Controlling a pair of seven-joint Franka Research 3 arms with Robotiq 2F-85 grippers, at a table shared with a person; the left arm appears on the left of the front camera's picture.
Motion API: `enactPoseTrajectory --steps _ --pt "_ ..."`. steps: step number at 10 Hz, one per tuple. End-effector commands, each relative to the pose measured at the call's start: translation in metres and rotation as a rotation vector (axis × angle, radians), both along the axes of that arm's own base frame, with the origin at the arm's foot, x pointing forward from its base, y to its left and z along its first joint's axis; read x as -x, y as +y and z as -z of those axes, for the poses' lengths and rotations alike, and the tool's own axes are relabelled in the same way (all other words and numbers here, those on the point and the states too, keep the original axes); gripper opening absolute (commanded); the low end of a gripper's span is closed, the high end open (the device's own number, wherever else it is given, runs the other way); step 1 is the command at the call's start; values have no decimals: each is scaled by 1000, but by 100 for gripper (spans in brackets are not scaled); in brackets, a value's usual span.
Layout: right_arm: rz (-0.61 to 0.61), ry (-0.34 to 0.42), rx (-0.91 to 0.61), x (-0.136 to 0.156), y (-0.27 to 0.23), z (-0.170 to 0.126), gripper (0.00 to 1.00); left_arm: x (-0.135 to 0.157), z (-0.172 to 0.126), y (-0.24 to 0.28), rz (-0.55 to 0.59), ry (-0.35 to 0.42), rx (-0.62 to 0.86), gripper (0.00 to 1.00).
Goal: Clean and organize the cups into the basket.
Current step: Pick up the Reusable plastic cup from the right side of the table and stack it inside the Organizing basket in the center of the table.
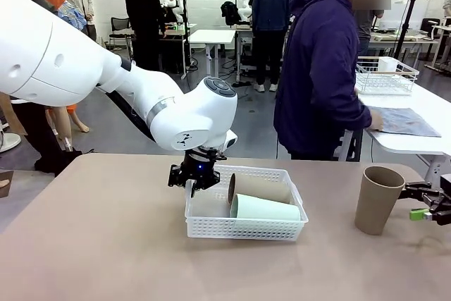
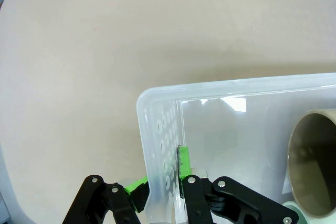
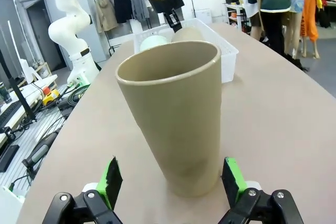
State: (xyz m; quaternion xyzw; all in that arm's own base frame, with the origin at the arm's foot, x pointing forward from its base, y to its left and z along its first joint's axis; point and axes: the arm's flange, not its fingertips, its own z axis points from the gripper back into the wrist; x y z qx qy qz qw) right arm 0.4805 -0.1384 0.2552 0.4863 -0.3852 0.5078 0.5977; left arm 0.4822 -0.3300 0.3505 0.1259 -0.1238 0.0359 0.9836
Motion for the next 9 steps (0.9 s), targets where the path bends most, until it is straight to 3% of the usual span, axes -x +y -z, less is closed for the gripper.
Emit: enactPoseTrajectory --steps 1,4,9 --pt "-19 -44 -9 -10 4 7 100 1 1 1 -3 1 -1 0" --pt "-47 -113 -17 -24 17 15 100 1 1 1 -3 1 -1 0" --pt "-99 -109 -14 -35 46 29 100 1 1 1 -3 1 -1 0"
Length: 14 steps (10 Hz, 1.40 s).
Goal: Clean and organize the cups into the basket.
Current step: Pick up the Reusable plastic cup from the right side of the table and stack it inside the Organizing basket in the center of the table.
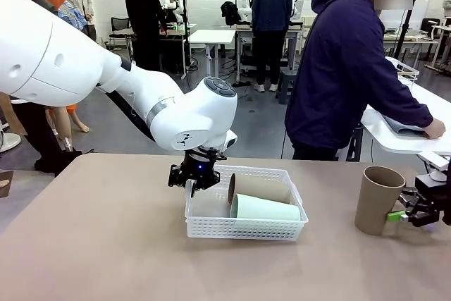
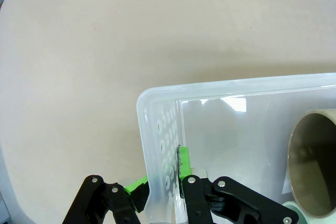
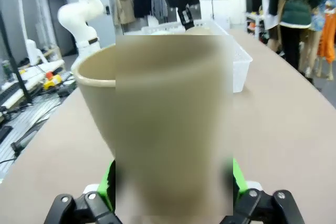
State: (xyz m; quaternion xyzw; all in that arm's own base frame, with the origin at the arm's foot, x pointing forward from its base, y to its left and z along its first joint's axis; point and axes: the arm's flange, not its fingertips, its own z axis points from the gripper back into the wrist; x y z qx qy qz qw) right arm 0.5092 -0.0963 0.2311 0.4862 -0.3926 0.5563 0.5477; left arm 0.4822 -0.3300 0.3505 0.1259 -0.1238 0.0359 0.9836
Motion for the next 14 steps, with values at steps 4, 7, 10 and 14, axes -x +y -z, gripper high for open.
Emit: enactPoseTrajectory --steps 4,7,10,14 --pt "-52 -13 -7 -4 20 10 100 1 1 1 -3 1 -1 0" --pt "-67 -16 -10 -5 19 11 0 1 1 1 -3 1 -1 0" --pt "-54 -14 -15 -4 17 8 0 1 1 1 -3 1 -1 0" --pt "166 113 -26 35 28 -142 0 1 1 1 -3 1 -1 0"
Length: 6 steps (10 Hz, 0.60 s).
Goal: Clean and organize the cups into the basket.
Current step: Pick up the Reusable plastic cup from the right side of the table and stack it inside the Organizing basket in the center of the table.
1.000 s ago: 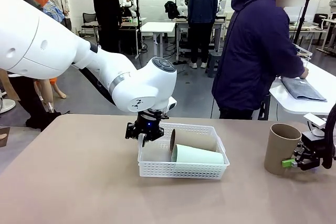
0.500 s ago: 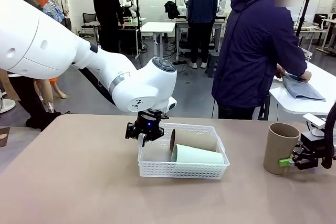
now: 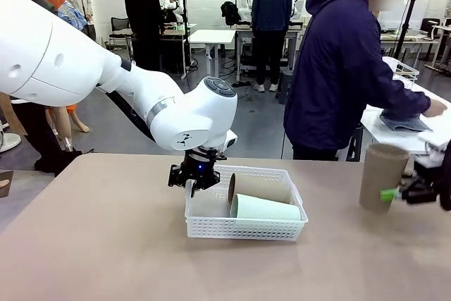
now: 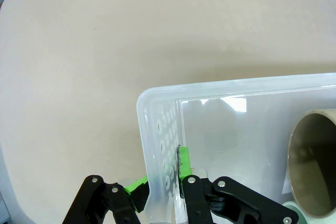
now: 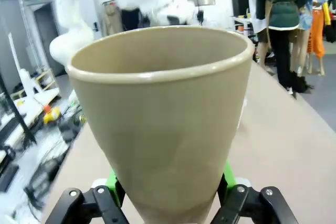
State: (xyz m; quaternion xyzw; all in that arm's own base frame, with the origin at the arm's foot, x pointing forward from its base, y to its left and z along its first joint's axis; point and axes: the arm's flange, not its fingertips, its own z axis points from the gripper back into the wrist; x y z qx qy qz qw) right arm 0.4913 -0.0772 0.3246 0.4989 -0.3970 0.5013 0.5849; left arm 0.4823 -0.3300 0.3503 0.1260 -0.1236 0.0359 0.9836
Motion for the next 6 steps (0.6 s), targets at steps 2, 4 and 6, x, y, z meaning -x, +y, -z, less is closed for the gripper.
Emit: enactPoseTrajectory --steps 2,4,6 --pt "108 4 39 22 15 -112 0 1 1 1 -2 0 -1 0" --pt "122 -14 66 24 24 -142 0 1 1 1 -2 0 -1 0" --pt "94 -27 54 29 14 -155 0 1 1 1 -2 0 -1 0"
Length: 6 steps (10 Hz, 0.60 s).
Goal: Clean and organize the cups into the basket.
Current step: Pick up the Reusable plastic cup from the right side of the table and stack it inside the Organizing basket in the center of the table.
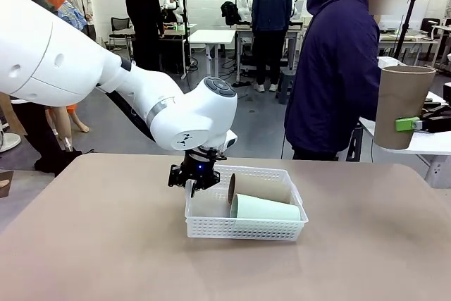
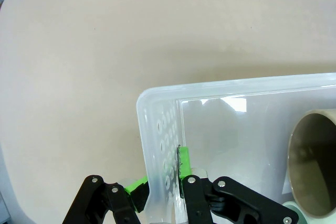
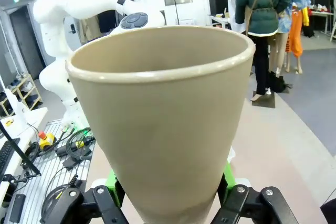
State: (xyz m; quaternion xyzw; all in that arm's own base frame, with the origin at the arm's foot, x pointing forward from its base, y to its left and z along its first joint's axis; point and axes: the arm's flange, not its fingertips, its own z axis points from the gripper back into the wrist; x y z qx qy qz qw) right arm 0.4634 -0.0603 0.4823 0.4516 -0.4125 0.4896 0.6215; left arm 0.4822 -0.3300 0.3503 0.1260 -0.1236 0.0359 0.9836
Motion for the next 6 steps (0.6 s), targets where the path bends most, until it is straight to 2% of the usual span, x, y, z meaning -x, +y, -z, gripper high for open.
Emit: enactPoseTrajectory --steps 1,4,5,6 --pt "-10 -2 -13 1 -3 3 0 1 1 1 -3 0 -1 0" --pt "-10 -2 -13 1 -3 3 0 1 1 1 -3 0 -1 0" --pt "3 3 -2 0 -3 2 81 1 1 1 -3 0 -1 0" --pt "-43 -38 157 8 35 -28 81 1 1 1 -3 0 -1 0"
